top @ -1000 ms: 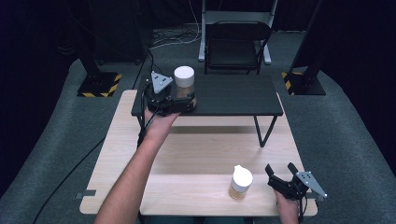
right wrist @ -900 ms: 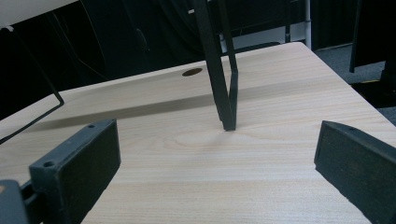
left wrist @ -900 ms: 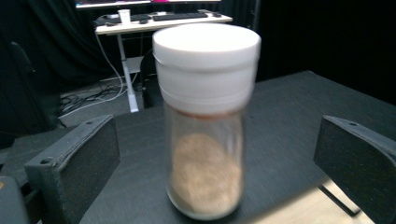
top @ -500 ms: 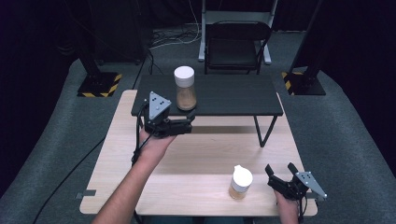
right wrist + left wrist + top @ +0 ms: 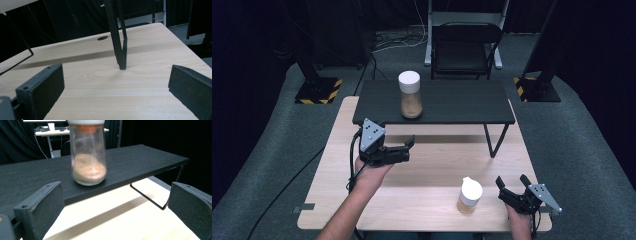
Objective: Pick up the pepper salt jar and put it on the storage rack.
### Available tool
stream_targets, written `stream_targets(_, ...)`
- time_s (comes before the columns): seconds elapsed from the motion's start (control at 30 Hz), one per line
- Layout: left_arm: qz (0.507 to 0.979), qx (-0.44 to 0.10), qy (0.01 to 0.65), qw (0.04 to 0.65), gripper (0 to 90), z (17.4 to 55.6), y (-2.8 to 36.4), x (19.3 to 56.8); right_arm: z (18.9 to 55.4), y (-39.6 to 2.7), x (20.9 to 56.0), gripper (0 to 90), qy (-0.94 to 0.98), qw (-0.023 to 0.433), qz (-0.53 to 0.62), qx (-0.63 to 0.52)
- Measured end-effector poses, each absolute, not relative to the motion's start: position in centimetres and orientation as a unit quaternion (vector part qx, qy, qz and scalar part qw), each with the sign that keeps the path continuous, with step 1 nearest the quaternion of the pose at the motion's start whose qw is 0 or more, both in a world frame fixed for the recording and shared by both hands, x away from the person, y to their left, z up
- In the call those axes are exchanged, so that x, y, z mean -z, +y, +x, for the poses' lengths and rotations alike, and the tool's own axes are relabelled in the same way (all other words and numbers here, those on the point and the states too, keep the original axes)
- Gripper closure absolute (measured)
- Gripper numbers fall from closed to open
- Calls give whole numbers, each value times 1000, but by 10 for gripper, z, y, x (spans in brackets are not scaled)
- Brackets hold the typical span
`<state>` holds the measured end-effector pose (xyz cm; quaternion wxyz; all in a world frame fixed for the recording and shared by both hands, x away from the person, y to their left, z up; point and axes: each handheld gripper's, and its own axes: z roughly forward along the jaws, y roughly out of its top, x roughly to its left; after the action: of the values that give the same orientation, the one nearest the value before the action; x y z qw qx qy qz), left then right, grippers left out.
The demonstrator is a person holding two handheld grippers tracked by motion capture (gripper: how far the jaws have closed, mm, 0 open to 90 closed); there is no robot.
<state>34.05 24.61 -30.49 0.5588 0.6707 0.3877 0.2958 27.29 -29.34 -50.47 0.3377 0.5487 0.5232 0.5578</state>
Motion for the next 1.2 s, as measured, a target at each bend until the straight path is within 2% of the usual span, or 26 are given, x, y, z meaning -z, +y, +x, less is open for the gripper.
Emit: stream_targets(1.2, 661, -285, 445, 533, 1, 314, 278, 430, 273, -293, 504, 0, 524, 339, 549, -556)
